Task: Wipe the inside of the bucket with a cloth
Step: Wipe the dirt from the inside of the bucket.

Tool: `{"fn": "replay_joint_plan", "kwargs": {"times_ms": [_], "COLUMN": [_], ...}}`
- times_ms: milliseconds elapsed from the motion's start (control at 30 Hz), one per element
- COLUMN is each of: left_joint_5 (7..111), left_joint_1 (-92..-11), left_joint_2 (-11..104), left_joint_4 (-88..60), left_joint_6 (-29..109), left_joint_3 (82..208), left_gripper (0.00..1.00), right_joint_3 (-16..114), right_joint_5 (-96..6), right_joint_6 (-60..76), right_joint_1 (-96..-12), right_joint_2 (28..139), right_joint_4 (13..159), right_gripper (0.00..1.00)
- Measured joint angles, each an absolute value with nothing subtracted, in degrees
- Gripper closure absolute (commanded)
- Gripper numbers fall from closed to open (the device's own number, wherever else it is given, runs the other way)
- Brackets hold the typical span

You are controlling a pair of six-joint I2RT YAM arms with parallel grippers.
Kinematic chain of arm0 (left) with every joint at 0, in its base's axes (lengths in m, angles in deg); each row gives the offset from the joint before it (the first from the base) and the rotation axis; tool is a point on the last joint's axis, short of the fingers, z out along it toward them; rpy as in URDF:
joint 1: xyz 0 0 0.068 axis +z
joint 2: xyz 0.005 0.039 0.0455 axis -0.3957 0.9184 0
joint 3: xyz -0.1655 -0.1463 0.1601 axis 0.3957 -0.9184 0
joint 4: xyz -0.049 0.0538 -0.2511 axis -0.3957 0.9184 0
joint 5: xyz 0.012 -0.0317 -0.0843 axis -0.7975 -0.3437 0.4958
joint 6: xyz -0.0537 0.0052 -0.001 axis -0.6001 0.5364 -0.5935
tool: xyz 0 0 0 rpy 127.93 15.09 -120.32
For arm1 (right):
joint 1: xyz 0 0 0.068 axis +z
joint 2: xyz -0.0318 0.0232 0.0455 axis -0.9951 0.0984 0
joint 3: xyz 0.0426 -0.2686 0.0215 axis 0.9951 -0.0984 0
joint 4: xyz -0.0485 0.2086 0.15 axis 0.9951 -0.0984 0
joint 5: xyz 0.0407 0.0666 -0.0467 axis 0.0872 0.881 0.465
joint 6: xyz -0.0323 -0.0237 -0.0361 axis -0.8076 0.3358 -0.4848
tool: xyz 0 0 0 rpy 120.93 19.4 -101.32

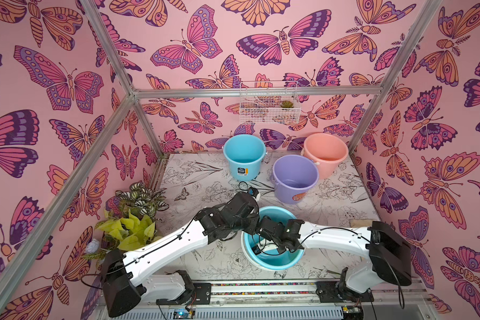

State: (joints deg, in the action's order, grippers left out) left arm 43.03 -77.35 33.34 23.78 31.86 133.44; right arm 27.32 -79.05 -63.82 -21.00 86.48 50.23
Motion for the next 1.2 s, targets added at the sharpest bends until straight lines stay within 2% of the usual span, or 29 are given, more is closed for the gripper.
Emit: {"fn": "replay_joint_plan", "kwargs": {"times_ms": [300,533,800,1200], "left_joint_5": [41.1,40.9,40.8,41.4], "left_joint_1": [-76.9,-77.0,-78.1,-77.2], "left_joint_2": [33.7,33.7,33.5,32.0], "left_joint_4": [25.7,25.7,23.4,17.9], "left_joint_6": [29.1,28.4,29.4,28.5], "left_joint_3": [133.4,133.4,133.3,131.8], "left_gripper": [1.00,1.00,1.00,1.00], "right_joint_3": [27.0,26.9,27.5,36.6], "right_joint_5": [-76.2,-74.8,-71.2,-73.4], "right_joint_6": [-60.7,-58.5,-55.2,-45.9], "right_joint_1": [-21.9,-22.4,-22.8,-22.7], "right_joint_2": [90.1,88.8,78.1,67.9], "right_joint_4": [55.8,56.1,51.9,35.7], "right_gripper": [1.00,1.00,1.00,1.00]}}
